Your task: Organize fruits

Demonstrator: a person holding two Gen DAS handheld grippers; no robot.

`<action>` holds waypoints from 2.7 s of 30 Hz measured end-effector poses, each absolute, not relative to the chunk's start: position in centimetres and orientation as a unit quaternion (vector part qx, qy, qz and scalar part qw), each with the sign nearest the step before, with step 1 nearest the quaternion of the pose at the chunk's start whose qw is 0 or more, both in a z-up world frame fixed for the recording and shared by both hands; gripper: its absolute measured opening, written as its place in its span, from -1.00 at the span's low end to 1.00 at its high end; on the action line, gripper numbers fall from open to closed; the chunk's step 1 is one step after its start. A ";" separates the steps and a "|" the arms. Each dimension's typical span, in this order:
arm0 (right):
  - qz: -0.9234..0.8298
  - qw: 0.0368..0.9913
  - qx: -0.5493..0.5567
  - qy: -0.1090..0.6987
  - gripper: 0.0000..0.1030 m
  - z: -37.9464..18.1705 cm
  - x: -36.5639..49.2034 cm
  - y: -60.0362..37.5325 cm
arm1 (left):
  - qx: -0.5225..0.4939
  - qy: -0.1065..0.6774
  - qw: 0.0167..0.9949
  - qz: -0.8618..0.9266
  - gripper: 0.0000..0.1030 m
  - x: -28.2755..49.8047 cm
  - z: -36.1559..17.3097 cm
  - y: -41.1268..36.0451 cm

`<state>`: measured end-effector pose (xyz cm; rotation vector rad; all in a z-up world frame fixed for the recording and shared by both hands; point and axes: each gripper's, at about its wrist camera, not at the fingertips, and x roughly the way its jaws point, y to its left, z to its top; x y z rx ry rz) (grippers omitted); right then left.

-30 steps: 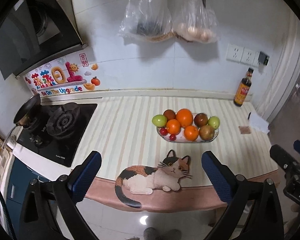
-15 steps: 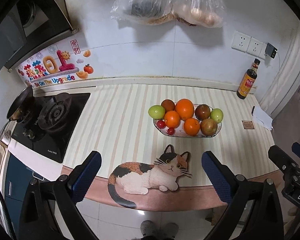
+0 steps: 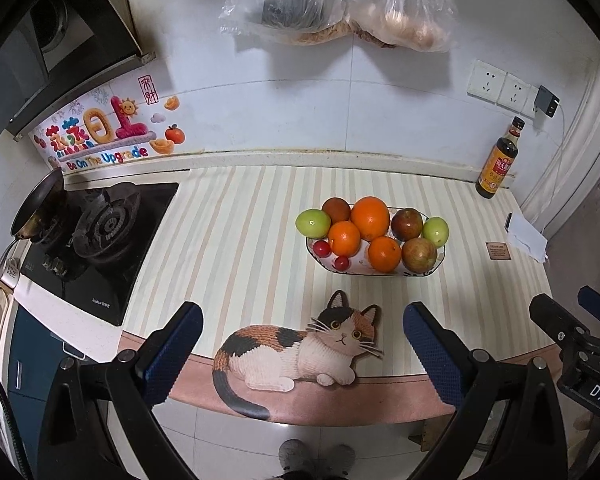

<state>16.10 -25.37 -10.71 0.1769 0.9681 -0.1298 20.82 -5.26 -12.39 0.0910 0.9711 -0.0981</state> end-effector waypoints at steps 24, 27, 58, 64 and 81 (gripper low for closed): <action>-0.064 0.874 0.084 0.473 0.94 -11.4 16.6 -25.7 | 0.044 0.468 0.881 -0.050 0.99 20.6 -13.0 -5.8; -0.063 0.874 0.085 0.473 0.94 -11.4 16.6 -25.7 | 0.044 0.467 0.882 -0.051 0.99 20.6 -13.0 -5.8; -0.053 0.877 0.078 0.472 0.94 -10.6 15.8 -25.6 | 0.049 0.465 0.882 -0.059 0.99 19.7 -12.5 -6.0; -0.053 0.877 0.077 0.472 0.94 -10.5 15.7 -25.6 | 0.049 0.464 0.882 -0.059 0.99 19.5 -12.3 -6.1; -0.053 0.877 0.076 0.471 0.94 -10.1 15.2 -26.1 | 0.050 0.464 0.883 -0.059 0.99 19.3 -12.2 -6.1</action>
